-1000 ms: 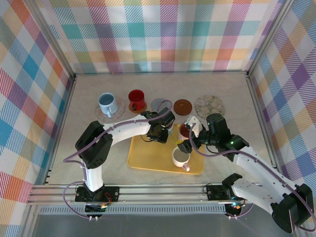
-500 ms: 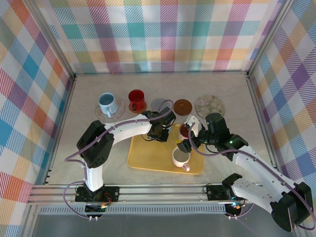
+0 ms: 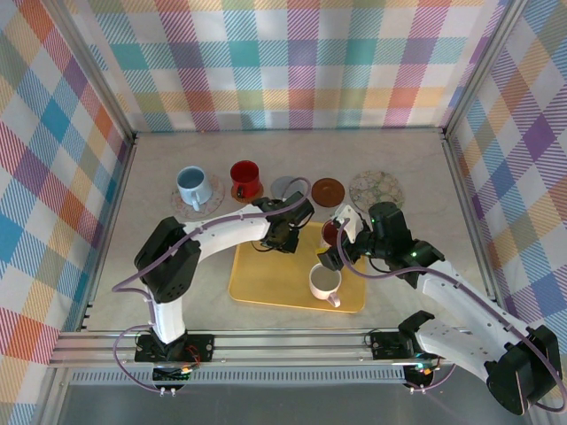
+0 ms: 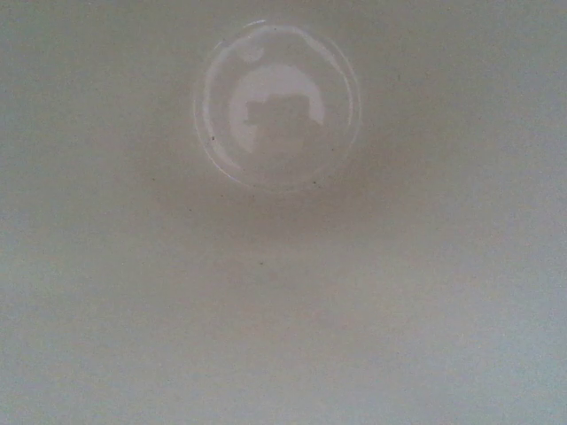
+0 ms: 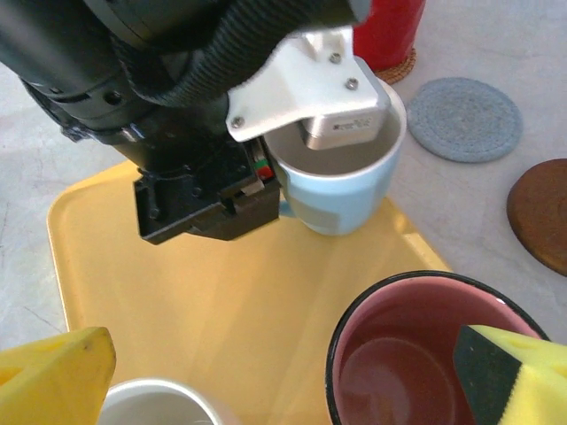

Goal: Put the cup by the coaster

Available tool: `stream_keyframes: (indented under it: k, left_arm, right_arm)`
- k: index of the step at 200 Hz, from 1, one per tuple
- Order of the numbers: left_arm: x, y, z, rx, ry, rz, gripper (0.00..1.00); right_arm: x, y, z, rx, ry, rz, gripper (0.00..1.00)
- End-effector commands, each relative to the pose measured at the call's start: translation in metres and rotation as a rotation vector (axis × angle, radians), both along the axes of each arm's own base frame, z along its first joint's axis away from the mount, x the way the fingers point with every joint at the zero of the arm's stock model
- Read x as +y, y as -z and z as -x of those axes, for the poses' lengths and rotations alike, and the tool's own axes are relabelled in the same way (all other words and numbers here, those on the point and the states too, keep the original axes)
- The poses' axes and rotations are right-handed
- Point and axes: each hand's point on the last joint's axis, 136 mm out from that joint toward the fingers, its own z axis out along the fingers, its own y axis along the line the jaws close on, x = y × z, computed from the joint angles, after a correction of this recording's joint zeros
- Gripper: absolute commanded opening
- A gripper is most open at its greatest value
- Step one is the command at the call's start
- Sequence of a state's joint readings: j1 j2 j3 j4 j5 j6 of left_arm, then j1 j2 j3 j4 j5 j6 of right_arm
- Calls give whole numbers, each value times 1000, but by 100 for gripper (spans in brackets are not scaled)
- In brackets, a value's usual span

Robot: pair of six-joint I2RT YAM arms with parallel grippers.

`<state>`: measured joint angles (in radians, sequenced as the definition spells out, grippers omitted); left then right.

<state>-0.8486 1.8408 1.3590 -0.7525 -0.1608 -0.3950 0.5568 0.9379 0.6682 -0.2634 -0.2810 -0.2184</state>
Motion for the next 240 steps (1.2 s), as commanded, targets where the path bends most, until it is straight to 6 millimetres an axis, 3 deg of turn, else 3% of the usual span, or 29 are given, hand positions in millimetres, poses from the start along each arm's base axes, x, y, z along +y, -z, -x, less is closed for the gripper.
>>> stream_keyframes:
  k: [1, 69, 127, 172, 240]
  left_arm:
    - [2, -51, -19, -139, -22, 52, 0]
    - [6, -92, -46, -223, -40, 123, 0]
    - [10, -115, -81, -283, -34, 155, 0]
    - [7, -122, -109, -307, -15, 177, 0]
    - [8, -102, -138, -285, 31, 194, 0]
  right_arm:
    - [1, -19, -8, -64, 28, -35, 99]
    - [-11, -40, -26, -94, 154, -14, 99]
    - [-3, -37, -29, -13, 151, -23, 99]
    - [2, -35, -35, 14, 152, -16, 99]
    - [4, -22, -50, 83, 208, 14, 99]
